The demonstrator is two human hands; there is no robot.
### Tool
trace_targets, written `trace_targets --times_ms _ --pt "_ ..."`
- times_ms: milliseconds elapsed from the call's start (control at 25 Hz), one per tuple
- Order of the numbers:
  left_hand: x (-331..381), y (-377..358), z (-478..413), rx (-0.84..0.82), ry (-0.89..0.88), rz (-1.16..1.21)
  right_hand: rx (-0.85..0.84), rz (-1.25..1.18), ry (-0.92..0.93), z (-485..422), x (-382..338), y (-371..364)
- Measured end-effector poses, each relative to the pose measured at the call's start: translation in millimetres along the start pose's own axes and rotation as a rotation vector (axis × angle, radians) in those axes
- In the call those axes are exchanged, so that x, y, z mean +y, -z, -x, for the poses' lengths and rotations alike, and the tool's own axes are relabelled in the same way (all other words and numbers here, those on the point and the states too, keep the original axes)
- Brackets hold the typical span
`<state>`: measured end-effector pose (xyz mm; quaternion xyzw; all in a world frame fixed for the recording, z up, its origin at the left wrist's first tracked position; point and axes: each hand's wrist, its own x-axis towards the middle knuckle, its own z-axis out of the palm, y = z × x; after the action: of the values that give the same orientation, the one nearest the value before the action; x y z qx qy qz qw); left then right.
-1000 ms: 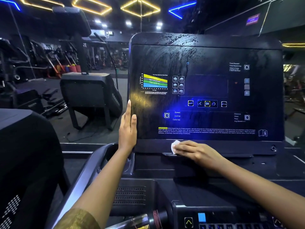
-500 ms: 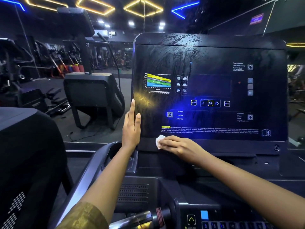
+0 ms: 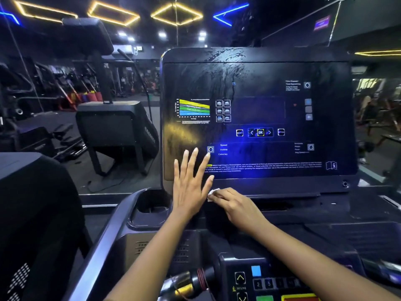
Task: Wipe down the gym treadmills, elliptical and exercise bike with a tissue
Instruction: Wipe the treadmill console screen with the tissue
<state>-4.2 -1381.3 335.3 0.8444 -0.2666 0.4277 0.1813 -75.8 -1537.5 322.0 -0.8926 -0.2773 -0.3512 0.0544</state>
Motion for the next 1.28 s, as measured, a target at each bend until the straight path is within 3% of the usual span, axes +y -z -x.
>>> trace_targets --times_ms 440,640,880,1120,1280 --pt "0 -28 2 0.024 -0.034 -0.219 0.069 0.184 -0.278 77 65 68" --pt "-1 -27 2 0.02 -0.041 -0.225 0.064 0.048 -0.137 30 15 27" --pt "-1 -27 3 0.004 -0.034 -0.235 0.048 0.108 -0.208 59 44 41" --pt "5 -19 1 0.006 -0.018 -0.181 0.006 0.17 -0.443 93 78 81" --pt "-2 -3 -26 0.047 -0.009 -0.135 0.238 0.073 -0.456 36 64 76"
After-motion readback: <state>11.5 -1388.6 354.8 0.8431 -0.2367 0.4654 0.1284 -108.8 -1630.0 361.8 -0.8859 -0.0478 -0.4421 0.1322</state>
